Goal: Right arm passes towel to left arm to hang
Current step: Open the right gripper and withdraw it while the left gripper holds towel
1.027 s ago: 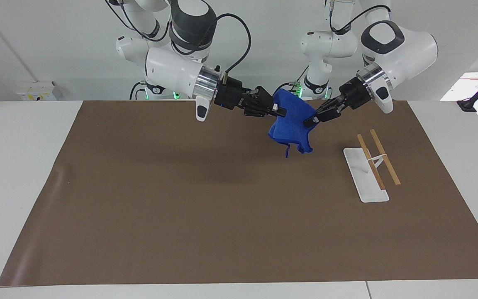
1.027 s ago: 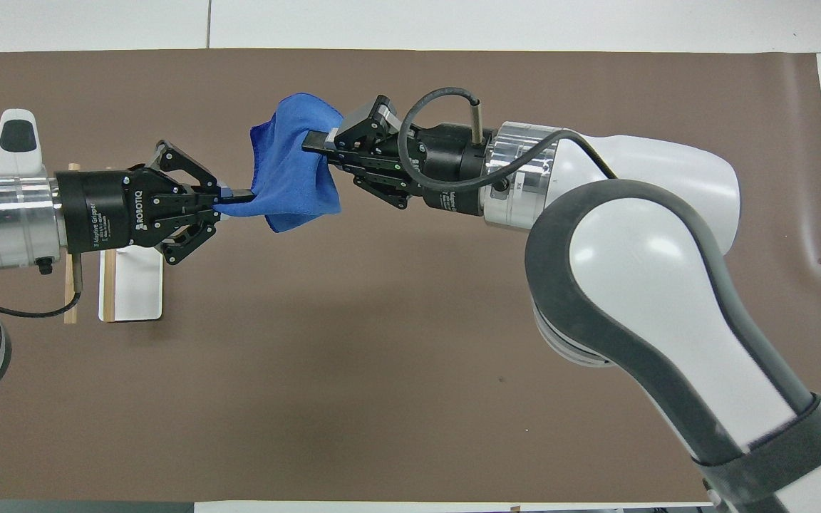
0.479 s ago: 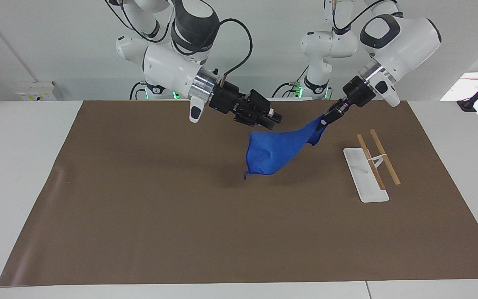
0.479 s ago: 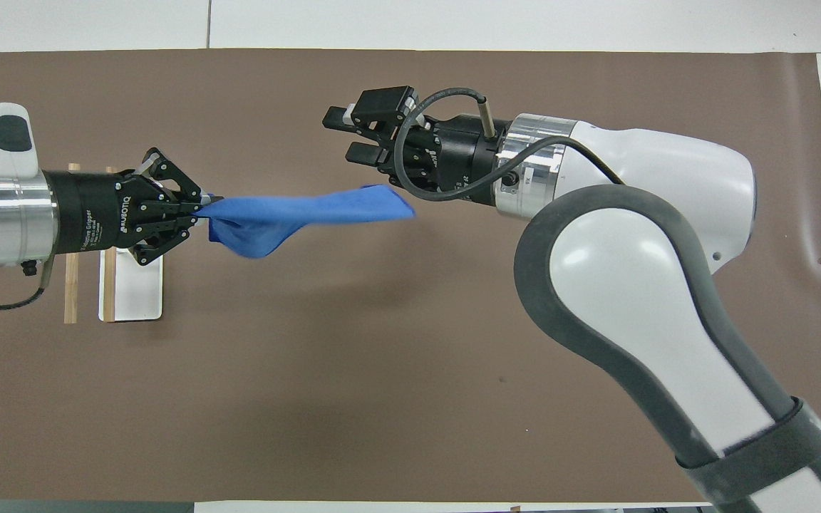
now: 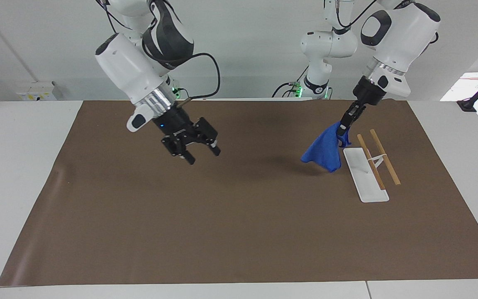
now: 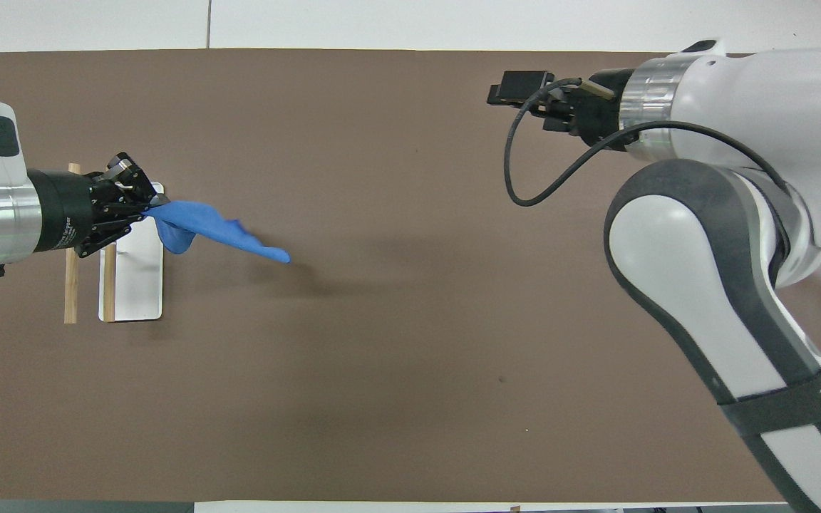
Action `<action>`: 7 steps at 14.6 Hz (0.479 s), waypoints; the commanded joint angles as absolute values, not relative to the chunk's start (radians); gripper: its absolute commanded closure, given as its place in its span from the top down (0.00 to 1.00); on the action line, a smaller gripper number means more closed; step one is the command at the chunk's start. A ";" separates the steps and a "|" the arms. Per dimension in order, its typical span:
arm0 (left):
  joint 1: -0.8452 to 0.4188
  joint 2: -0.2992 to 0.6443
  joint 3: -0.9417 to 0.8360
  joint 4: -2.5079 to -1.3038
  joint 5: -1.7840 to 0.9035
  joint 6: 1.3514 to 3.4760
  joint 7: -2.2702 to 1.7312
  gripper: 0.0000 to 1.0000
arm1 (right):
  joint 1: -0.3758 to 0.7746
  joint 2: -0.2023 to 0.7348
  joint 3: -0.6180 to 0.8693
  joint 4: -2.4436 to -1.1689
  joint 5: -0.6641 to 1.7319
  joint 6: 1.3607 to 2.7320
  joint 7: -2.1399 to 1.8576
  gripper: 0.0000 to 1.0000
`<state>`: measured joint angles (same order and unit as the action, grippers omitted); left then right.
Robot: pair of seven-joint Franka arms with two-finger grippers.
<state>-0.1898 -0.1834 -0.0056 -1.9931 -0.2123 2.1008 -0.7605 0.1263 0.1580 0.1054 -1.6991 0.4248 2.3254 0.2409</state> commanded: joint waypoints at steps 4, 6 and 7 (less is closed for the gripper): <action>-0.184 -0.238 -0.008 -2.065 -0.083 2.097 -0.374 0.00 | -0.049 0.135 0.109 -1.677 0.044 2.090 0.080 1.00; -0.173 -0.252 -0.009 -2.088 -0.013 2.100 -0.277 0.00 | -0.054 0.101 0.104 -1.674 -0.021 1.982 0.083 1.00; -0.167 -0.252 -0.009 -2.089 0.014 2.102 -0.240 0.00 | -0.055 0.078 0.097 -1.674 -0.040 1.915 0.087 1.00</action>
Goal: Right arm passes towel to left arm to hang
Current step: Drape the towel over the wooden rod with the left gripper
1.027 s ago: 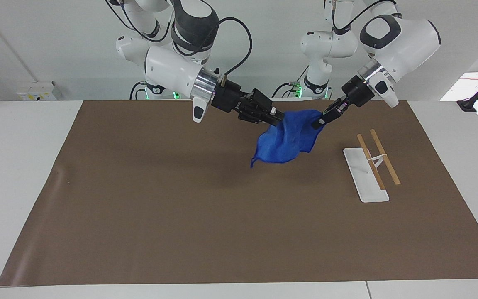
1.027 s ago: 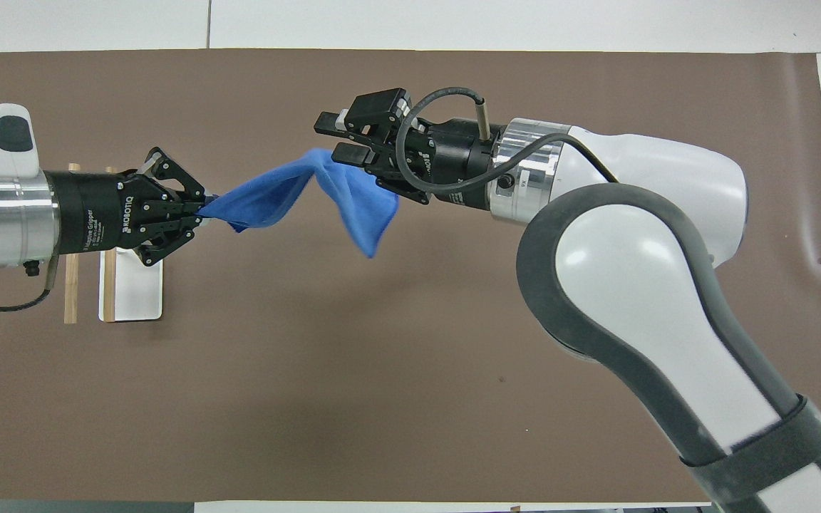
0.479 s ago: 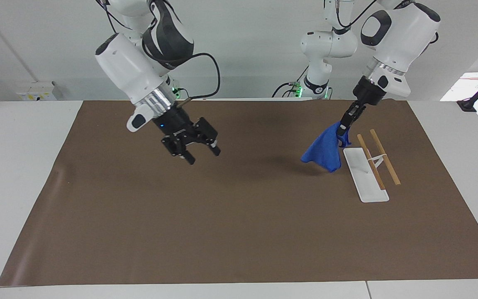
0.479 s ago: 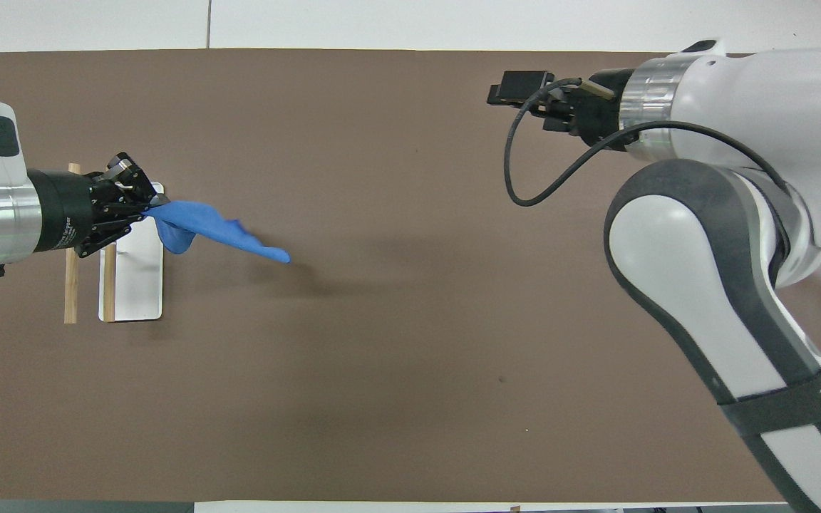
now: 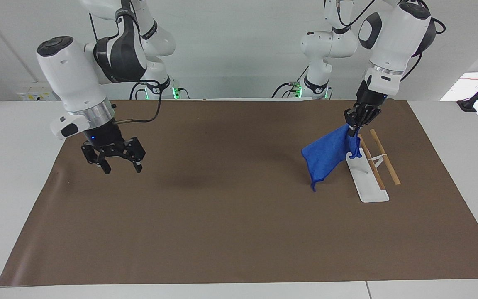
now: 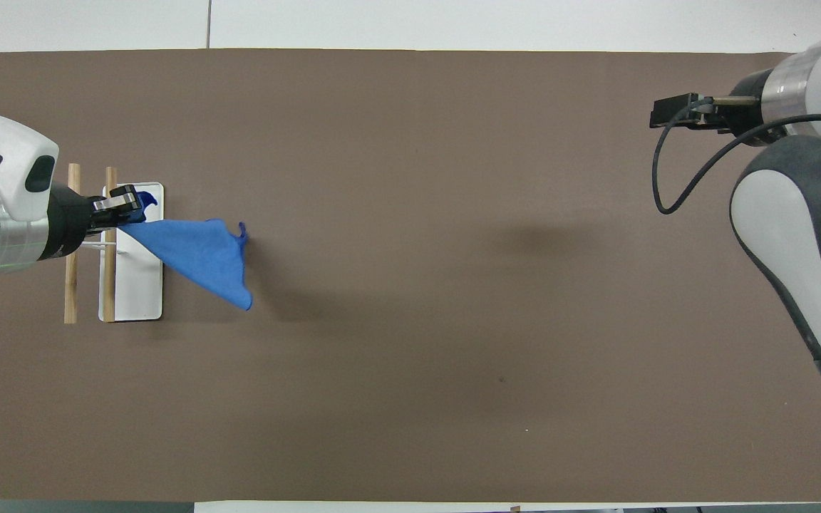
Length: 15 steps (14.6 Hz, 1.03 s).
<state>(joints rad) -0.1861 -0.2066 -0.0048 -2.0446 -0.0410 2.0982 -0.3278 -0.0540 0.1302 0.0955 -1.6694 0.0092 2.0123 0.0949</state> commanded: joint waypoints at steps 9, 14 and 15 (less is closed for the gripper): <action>0.003 -0.238 -0.009 -2.097 0.054 2.163 0.032 0.00 | -0.098 -0.020 0.018 -1.560 -0.031 1.483 0.152 1.00; 0.113 -0.241 -0.009 -2.111 0.054 2.172 0.017 0.00 | -0.092 -0.037 0.012 -1.585 -0.028 1.483 0.161 1.00; 0.136 -0.241 -0.009 -2.114 0.054 2.183 0.018 0.00 | -0.071 -0.037 -0.012 -1.585 -0.028 1.485 0.172 1.00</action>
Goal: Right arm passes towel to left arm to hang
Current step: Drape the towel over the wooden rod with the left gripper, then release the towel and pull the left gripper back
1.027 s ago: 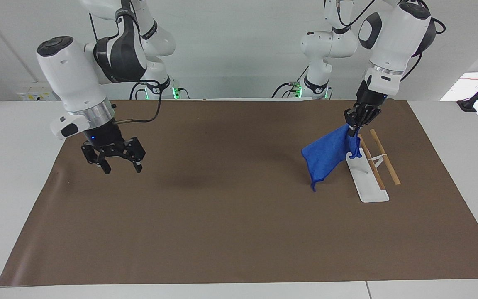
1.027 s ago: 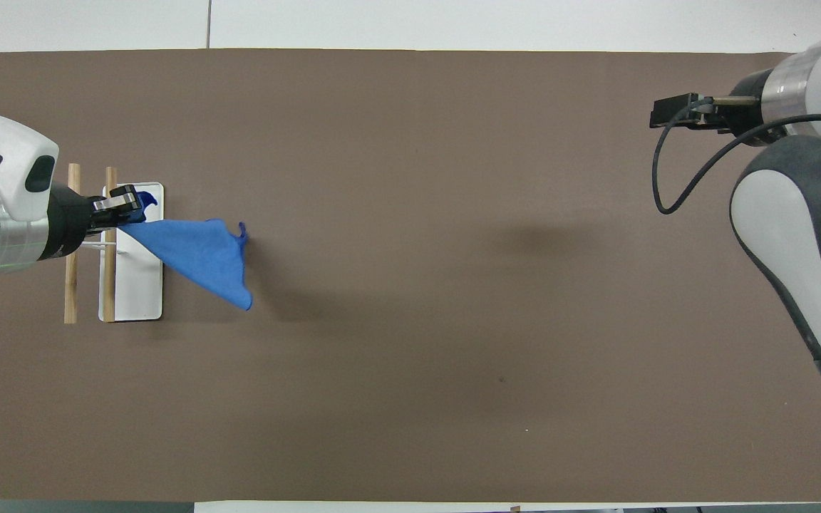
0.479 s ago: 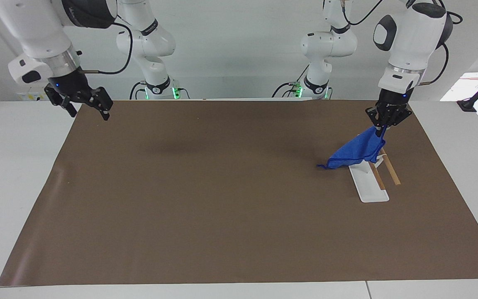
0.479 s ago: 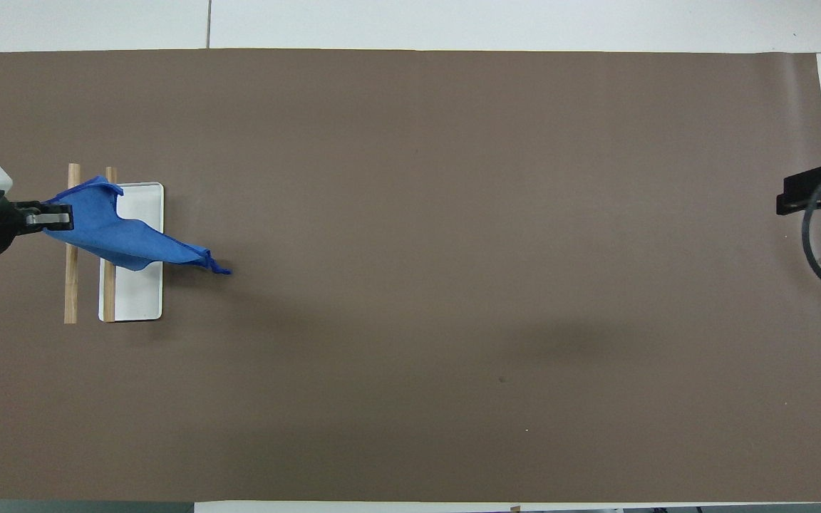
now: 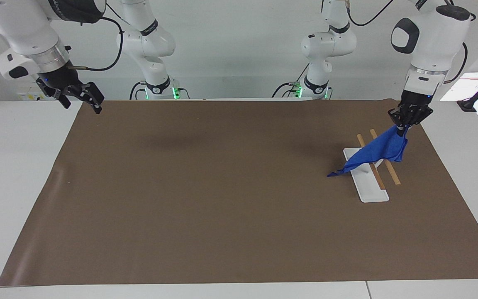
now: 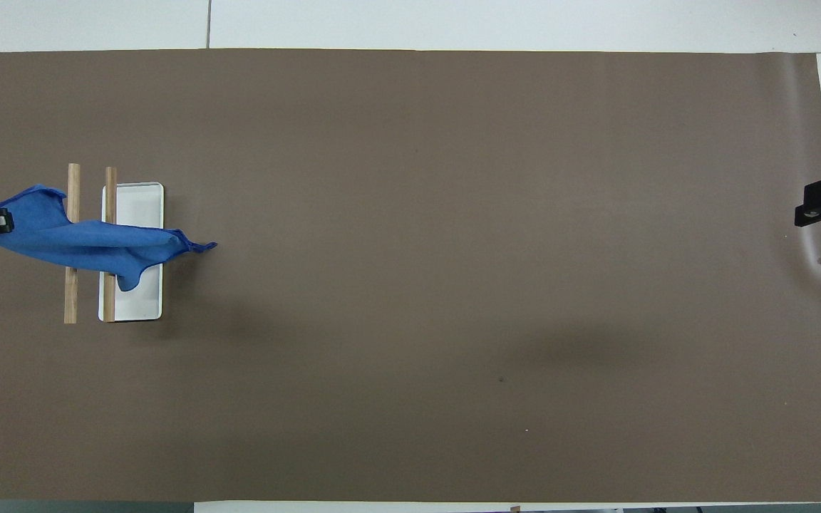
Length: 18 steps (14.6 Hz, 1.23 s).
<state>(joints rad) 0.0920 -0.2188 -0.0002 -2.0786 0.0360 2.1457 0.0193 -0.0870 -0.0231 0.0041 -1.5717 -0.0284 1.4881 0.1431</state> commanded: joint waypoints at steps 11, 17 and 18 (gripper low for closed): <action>0.235 -0.213 -0.006 -2.218 0.052 2.344 0.031 0.00 | 0.064 -0.025 -0.112 -1.548 -0.031 1.462 0.170 1.00; 0.282 -0.132 -0.006 -2.220 0.052 2.439 0.081 0.00 | 0.061 0.002 -0.071 -1.494 -0.032 1.434 0.147 1.00; 0.293 -0.120 -0.006 -2.221 0.052 2.445 0.090 0.00 | 0.061 0.002 -0.071 -1.494 -0.032 1.436 0.134 1.00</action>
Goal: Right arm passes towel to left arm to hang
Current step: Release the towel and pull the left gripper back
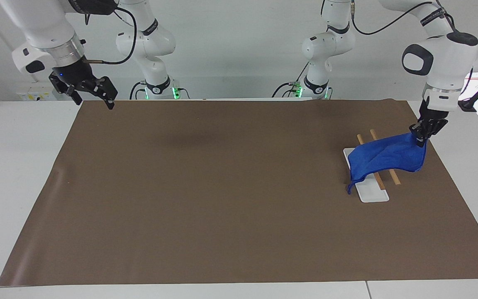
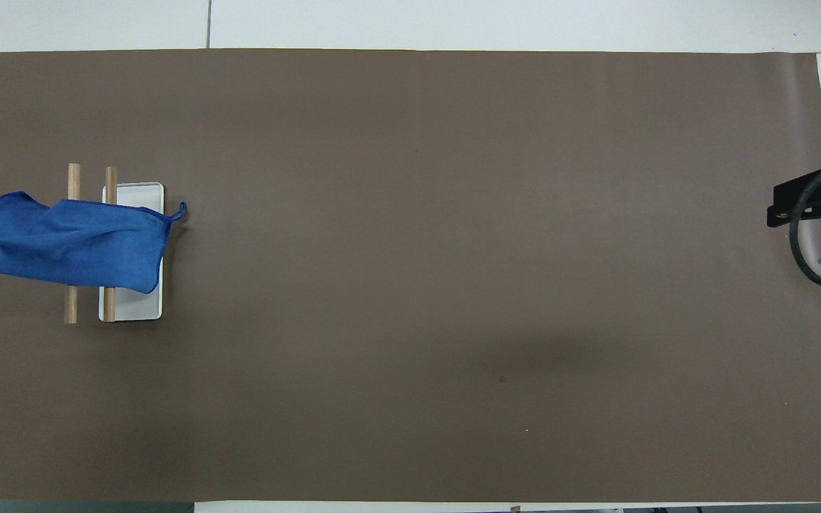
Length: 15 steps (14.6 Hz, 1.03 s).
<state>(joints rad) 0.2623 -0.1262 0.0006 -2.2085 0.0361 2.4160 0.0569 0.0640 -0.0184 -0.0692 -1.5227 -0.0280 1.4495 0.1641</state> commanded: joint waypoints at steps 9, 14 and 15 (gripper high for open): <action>0.295 -0.083 -0.006 -2.209 0.052 2.471 0.095 1.00 | 0.061 -0.002 -0.071 -1.496 -0.029 1.437 0.124 1.00; 0.285 -0.083 -0.006 -2.143 0.054 2.370 0.113 1.00 | 0.058 -0.003 -0.071 -1.496 -0.028 1.439 0.124 1.00; 0.281 -0.083 -0.008 -2.117 0.054 2.327 0.117 1.00 | 0.058 -0.003 -0.071 -1.497 -0.028 1.437 0.124 1.00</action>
<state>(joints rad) 0.2830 -0.0822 -0.0024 -2.1744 0.0361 2.4130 0.1012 0.0635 -0.0134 -0.0705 -1.5165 -0.0280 1.4495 0.1471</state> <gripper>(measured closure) 0.233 0.000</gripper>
